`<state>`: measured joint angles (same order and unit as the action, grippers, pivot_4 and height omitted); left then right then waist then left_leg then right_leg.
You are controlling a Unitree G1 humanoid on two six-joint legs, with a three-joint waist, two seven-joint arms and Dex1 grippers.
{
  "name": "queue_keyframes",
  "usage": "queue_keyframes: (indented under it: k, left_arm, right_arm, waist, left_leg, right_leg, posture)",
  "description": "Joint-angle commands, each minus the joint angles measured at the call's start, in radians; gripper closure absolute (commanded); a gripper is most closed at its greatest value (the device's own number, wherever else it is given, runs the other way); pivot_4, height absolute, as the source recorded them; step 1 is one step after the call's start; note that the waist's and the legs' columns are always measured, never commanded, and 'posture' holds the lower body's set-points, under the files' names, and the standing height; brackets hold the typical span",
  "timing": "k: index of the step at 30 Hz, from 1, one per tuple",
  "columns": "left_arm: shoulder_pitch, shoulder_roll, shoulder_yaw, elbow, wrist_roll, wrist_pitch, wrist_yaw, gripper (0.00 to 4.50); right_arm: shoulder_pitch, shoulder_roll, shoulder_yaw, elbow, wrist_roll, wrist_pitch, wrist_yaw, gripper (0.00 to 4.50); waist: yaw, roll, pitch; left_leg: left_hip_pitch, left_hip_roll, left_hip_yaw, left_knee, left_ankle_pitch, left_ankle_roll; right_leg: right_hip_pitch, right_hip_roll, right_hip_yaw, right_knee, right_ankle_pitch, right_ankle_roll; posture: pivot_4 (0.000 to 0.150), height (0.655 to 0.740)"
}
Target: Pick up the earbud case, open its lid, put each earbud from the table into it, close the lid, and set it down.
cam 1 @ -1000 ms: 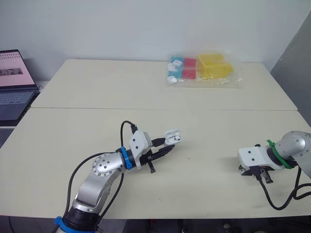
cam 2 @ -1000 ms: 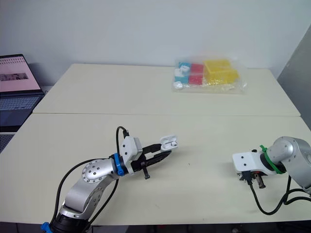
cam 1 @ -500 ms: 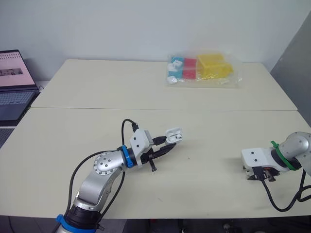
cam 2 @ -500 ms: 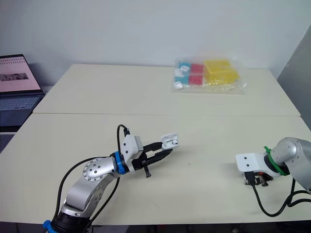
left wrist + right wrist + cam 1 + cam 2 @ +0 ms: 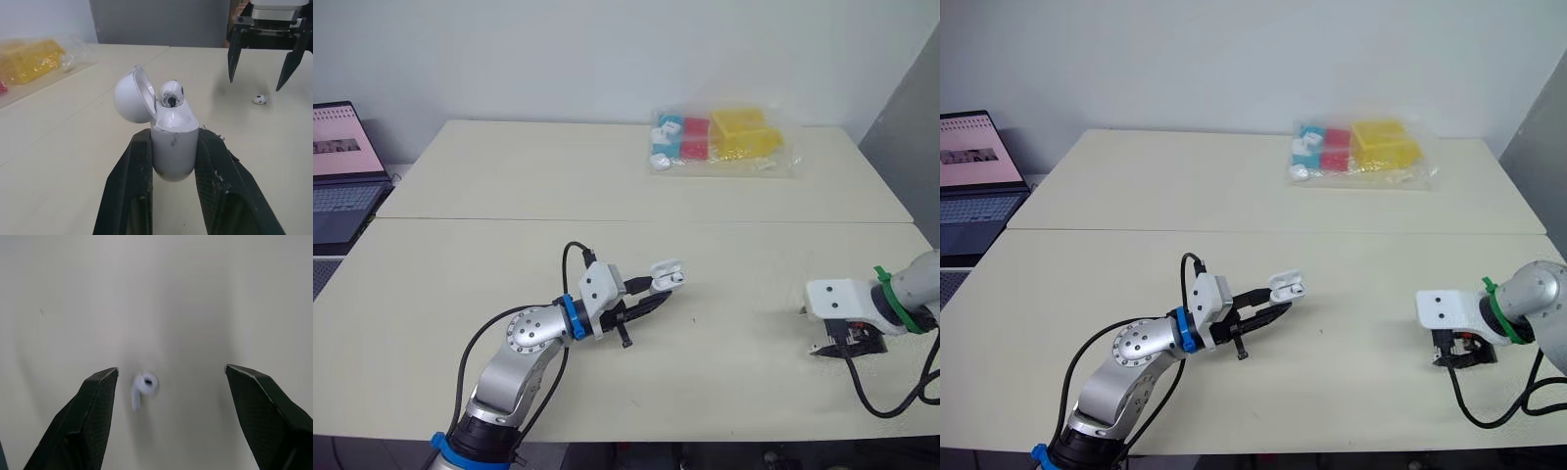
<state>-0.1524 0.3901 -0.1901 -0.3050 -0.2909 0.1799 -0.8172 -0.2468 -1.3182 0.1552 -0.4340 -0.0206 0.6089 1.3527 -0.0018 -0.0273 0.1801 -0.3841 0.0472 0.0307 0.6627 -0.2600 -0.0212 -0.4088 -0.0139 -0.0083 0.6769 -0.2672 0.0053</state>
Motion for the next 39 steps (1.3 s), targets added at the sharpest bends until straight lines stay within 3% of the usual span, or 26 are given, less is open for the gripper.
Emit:
queue_keyframes:
  k: [1,10,23,26,33,39]
  left_arm:
    - [-0.001,-0.012,-0.011,-0.015,0.004,-0.030,0.007,3.70]
    - [0.005,-0.033,-0.017,-0.008,0.019,-0.042,0.017,3.70]
    - [0.005,-0.033,-0.019,-0.008,0.023,-0.044,0.023,3.70]
    - [0.006,-0.033,-0.018,-0.007,0.022,-0.045,0.023,3.70]
    - [0.001,-0.033,-0.019,-0.007,0.022,-0.042,0.021,3.70]
    - [-0.003,-0.030,-0.017,-0.002,0.020,-0.043,0.016,3.70]
  right_arm:
    - [-0.013,-0.007,0.051,-0.057,-0.046,0.067,-0.015,0.87]
    - [-0.027,0.038,0.156,-0.027,-0.112,0.081,-0.040,0.87]
    - [-0.022,0.061,0.188,0.039,-0.132,0.077,-0.042,0.87]
    - [-0.017,0.062,0.187,0.039,-0.130,0.080,-0.042,1.44]
    - [-0.013,0.067,0.183,0.039,-0.126,0.080,-0.047,3.94]
    - [-0.019,0.062,0.166,0.026,-0.108,0.088,-0.038,4.07]
  waist:
    - [0.000,0.000,0.000]
    - [0.000,0.000,0.000]
    - [0.000,0.000,0.000]
    - [0.000,0.000,0.000]
    - [-0.001,0.000,0.000]
    - [-0.001,0.000,0.000]
  left_leg:
    - [0.000,0.000,0.000,0.000,0.000,0.000]
    - [0.000,-0.001,0.000,0.000,0.000,0.000]
    - [0.000,-0.001,0.000,0.000,0.000,0.000]
    - [0.000,-0.001,0.000,0.000,0.000,0.000]
    - [0.000,-0.001,0.000,0.000,0.000,0.000]
    - [0.000,-0.001,0.000,0.000,0.000,0.000]
  right_leg:
    - [0.000,-0.001,0.000,0.000,0.000,0.000]
    - [0.000,0.000,-0.001,0.000,0.000,0.000]
    - [0.000,0.001,-0.001,0.000,0.000,0.000]
    - [0.000,0.001,-0.001,0.000,0.000,0.000]
    - [0.000,0.001,-0.001,0.000,0.000,0.001]
    - [0.000,0.001,-0.001,0.000,0.000,0.001]
  posture:
    - [0.150,0.7400]
    - [0.150,0.7400]
    - [0.150,0.7400]
    - [0.150,0.7400]
    - [0.150,0.7400]
    - [0.150,0.7400]
